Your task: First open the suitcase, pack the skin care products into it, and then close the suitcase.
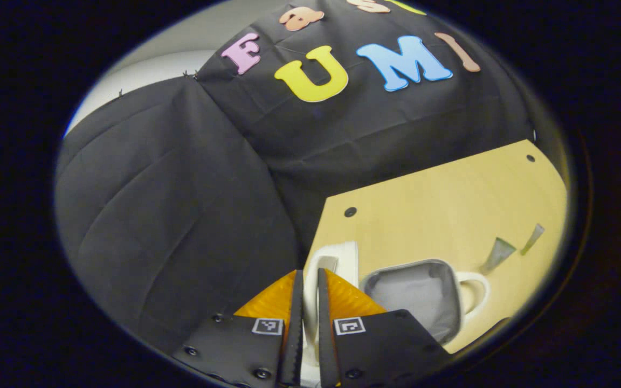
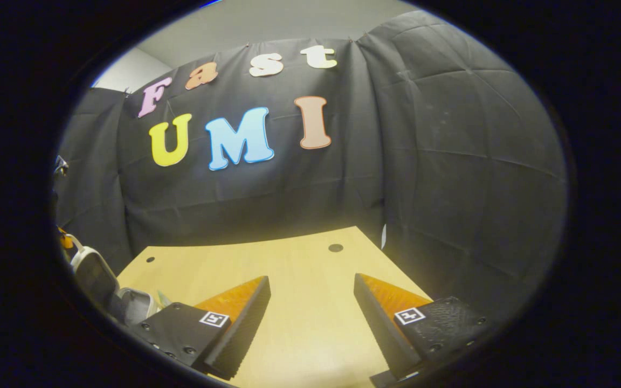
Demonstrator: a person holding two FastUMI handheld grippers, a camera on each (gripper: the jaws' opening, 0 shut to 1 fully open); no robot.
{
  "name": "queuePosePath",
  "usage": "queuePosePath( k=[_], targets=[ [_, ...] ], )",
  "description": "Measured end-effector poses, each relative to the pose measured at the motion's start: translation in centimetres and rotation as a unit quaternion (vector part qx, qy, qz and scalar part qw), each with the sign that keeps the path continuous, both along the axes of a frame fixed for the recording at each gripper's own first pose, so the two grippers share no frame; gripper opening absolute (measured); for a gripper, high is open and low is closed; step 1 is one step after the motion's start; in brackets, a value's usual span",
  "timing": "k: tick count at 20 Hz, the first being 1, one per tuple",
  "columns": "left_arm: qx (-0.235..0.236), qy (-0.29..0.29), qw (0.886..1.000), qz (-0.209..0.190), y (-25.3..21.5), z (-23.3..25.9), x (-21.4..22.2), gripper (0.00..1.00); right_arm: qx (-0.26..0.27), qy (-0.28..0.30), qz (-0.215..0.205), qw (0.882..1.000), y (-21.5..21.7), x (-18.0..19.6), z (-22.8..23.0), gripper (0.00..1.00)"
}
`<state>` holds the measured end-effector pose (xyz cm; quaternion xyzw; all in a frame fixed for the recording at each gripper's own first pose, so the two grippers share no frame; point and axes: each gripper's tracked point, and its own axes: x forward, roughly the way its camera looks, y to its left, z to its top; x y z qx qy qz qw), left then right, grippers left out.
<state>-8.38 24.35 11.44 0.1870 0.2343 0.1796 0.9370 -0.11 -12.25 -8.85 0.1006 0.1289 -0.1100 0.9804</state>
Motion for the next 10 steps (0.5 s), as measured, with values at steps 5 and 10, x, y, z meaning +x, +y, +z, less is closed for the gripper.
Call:
queuePosePath(
  k=[5,10],
  targets=[
    [0.072,0.031,0.995,0.060,10.7,-3.0,1.5,0.20,-0.001,0.003,-0.009,1.000,-0.5,0.2,-0.3,0.95],
    [0.071,0.095,0.987,0.110,21.5,-10.9,2.9,0.20,0.010,0.019,-0.019,1.000,-0.6,0.7,-1.0,0.95]
  ],
)
